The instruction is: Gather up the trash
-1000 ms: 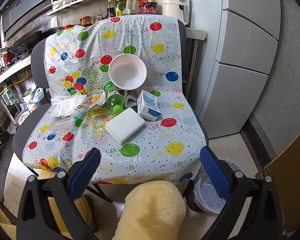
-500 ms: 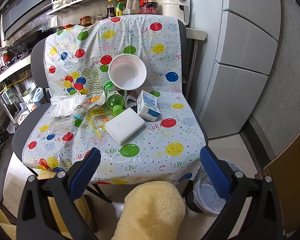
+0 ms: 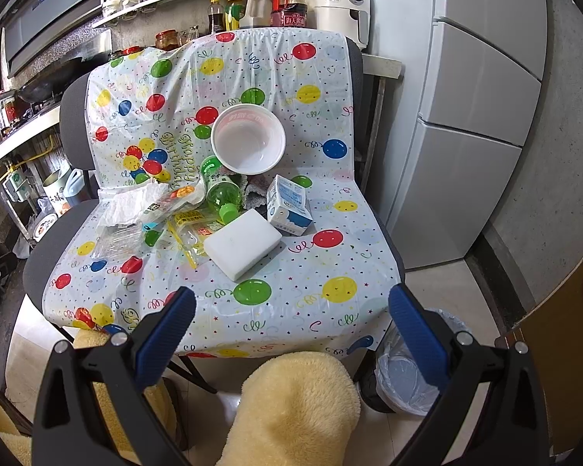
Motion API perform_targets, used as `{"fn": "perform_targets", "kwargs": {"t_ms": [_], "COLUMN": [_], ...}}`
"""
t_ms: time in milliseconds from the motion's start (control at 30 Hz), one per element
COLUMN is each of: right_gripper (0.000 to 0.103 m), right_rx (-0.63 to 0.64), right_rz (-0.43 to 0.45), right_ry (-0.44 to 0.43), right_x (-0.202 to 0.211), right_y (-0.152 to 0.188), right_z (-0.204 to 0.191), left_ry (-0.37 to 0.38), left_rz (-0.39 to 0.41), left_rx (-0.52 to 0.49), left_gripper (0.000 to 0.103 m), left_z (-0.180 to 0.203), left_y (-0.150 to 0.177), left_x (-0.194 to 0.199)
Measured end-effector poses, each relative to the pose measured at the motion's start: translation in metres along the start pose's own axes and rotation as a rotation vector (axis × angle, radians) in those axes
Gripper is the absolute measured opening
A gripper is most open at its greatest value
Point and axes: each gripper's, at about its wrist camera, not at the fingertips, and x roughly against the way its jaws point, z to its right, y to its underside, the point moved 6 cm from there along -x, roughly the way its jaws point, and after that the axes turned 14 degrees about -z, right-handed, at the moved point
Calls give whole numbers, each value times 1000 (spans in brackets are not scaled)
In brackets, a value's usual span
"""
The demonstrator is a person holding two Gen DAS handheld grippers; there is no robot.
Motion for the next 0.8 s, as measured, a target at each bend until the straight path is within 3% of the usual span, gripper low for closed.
{"fn": "perform_targets", "kwargs": {"t_ms": [433,800], "right_gripper": [97,97], "right_rx": [23,72], "right_rz": [-31,19], "right_ry": [-21,-71], "right_x": [-26,-70], "right_y": [-10,-33], "right_z": [-6,-11], "left_ry": [-29,35], "left_rz": [-77,-134], "left_rx": [18,0], "left_gripper": [96,96], "left_z": [-2,9], "left_y": [-4,-15], "left_x": [-35,-81]}}
